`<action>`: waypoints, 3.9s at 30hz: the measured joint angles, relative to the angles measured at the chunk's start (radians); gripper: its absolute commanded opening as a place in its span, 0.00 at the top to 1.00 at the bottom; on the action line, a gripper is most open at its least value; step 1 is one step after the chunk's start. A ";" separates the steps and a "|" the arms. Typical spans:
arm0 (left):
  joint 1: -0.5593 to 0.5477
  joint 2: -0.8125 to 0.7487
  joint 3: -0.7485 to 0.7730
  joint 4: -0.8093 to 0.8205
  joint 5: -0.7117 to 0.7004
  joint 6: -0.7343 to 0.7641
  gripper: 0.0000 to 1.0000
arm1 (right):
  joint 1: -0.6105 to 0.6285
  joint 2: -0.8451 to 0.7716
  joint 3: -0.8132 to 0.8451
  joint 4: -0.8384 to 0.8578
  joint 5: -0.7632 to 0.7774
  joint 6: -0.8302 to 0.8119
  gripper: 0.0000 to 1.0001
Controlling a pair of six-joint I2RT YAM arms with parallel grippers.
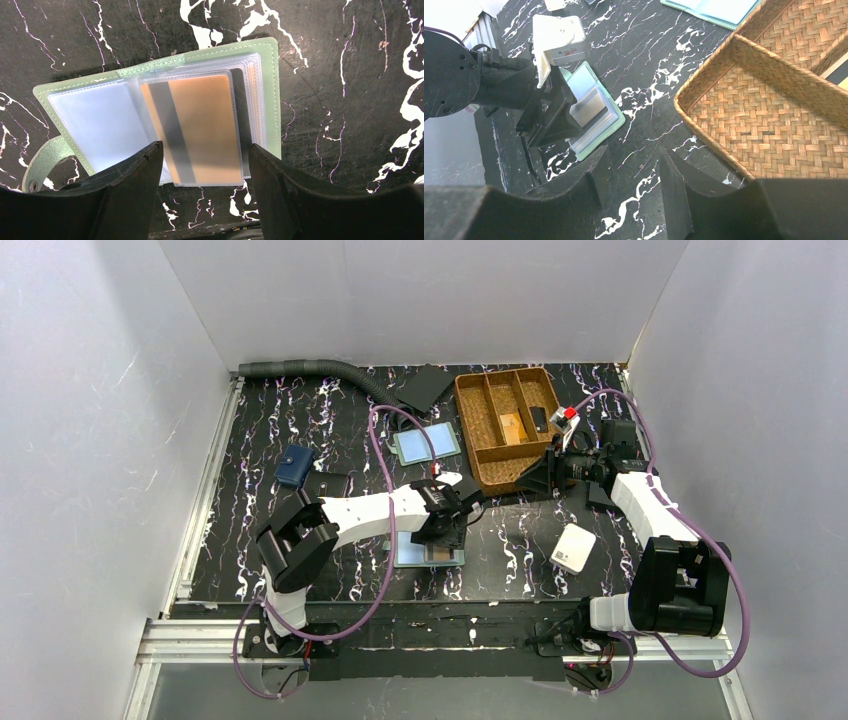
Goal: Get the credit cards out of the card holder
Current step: Remove the credit card from the card holder.
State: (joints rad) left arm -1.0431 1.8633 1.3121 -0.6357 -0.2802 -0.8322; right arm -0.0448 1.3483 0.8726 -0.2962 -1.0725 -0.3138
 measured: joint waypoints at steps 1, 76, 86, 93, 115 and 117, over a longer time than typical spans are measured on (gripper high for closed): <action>0.000 0.000 0.000 0.000 0.000 -0.001 0.39 | 0.000 0.000 0.000 0.000 0.000 0.000 0.50; 0.317 -0.334 -0.314 0.104 0.180 0.265 0.81 | 0.000 0.001 0.000 -0.001 -0.001 -0.003 0.50; 0.351 -0.314 -0.314 0.074 0.165 0.294 0.79 | 0.000 0.001 0.000 -0.001 -0.004 -0.003 0.50; 0.423 -0.314 -0.325 0.126 0.258 0.298 0.78 | 0.000 0.001 0.000 -0.001 -0.006 -0.003 0.50; 0.557 -0.604 -0.743 0.735 0.729 0.086 1.00 | 0.291 0.018 -0.105 0.243 -0.087 0.248 0.53; 0.557 -0.626 -0.781 0.816 0.747 0.043 1.00 | 0.336 0.044 -0.122 0.338 -0.084 0.339 0.53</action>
State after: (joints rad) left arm -0.4858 1.2373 0.5308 0.1802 0.4671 -0.7887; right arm 0.2916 1.3926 0.7502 0.0418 -1.1568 0.0250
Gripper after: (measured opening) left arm 0.012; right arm 0.468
